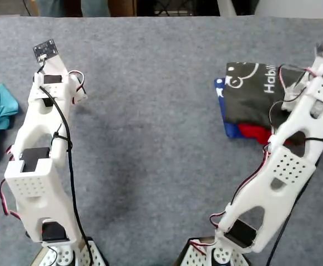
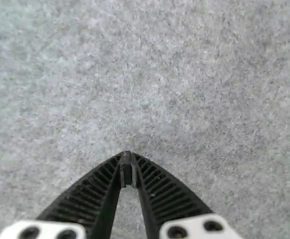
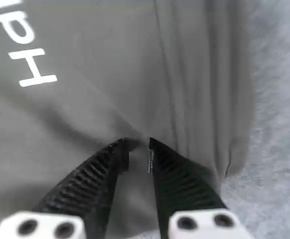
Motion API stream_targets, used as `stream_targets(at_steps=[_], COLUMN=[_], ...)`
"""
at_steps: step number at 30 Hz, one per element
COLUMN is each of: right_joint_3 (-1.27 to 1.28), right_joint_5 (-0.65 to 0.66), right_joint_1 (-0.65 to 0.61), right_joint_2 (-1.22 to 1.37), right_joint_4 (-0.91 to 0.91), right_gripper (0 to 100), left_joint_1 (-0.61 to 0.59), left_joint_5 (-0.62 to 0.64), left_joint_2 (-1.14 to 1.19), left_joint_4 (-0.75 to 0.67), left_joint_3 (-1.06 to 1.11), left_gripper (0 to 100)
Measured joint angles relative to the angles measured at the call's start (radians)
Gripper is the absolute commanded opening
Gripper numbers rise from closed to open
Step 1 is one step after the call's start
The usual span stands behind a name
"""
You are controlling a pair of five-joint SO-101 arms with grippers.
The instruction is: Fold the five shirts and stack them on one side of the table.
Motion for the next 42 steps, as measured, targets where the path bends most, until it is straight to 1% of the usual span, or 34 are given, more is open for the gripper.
stream_targets(at_steps=[4, 7, 10, 12, 14, 17, 18, 20, 22, 23, 25, 28, 29, 30, 31, 33, 37, 40, 42], right_joint_3=[-0.098, -0.150, -0.163, -0.163, -0.163, -0.164, -0.164, -0.143, -0.101, -0.077, -0.038, 0.000, 0.003, 0.003, 0.003, 0.003, 0.003, 0.003, 0.003], right_joint_5=[0.000, 0.000, 0.000, -0.006, -0.008, -0.008, -0.008, -0.008, -0.008, -0.008, -0.008, -0.008, -0.008, -0.008, -0.008, -0.008, -0.008, -0.028, -0.072], right_joint_1=[-0.037, -0.091, -0.129, -0.152, -0.175, -0.210, -0.224, -0.256, -0.290, -0.302, -0.321, -0.331, -0.331, -0.331, -0.330, -0.330, -0.330, -0.330, -0.330], right_joint_2=[0.011, 0.000, -0.057, -0.118, -0.189, -0.293, -0.322, -0.368, -0.397, -0.407, -0.419, -0.443, -0.453, -0.463, -0.477, -0.508, -0.560, -0.586, -0.600], right_joint_4=[0.066, 0.075, 0.075, 0.075, 0.077, 0.077, 0.078, 0.078, 0.078, 0.080, 0.080, 0.080, 0.080, 0.080, 0.080, 0.080, 0.080, 0.080, 0.080], right_gripper=[8.9, 8.9, 8.9, 8.9, 8.9, 8.9, 8.9, 8.9, 8.9, 8.9, 8.9, 8.9, 8.9, 8.9, 8.9, 8.9, 8.9, 8.9, 8.9], left_joint_1=[-0.012, -0.078, -0.195, -0.293, -0.407, -0.557, -0.585, -0.615, -0.623, -0.626, -0.631, -0.631, -0.628, -0.621, -0.617, -0.608, -0.546, -0.443, -0.336], left_joint_5=[0.000, 0.000, 0.000, 0.003, -0.008, -0.072, -0.087, -0.107, -0.117, -0.120, -0.123, -0.123, -0.121, -0.123, -0.121, -0.121, -0.121, -0.146, -0.201], left_joint_2=[0.009, 0.005, -0.023, -0.044, -0.055, -0.055, -0.055, -0.028, 0.029, 0.060, 0.089, 0.097, 0.097, 0.097, 0.098, 0.100, 0.087, 0.037, -0.008], left_joint_4=[0.003, 0.100, 0.278, 0.393, 0.471, 0.502, 0.488, 0.417, 0.327, 0.282, 0.245, 0.227, 0.226, 0.226, 0.229, 0.267, 0.416, 0.532, 0.583], left_joint_3=[-0.005, -0.064, -0.152, -0.212, -0.252, -0.262, -0.249, -0.201, -0.124, -0.091, -0.080, -0.086, -0.094, -0.103, -0.110, -0.138, -0.233, -0.298, -0.318], left_gripper=[4, 16, 25, 26, 27, 27, 27, 26, 26, 24, 17, 3, 3, 4, 3, 3, 3, 3, 3])
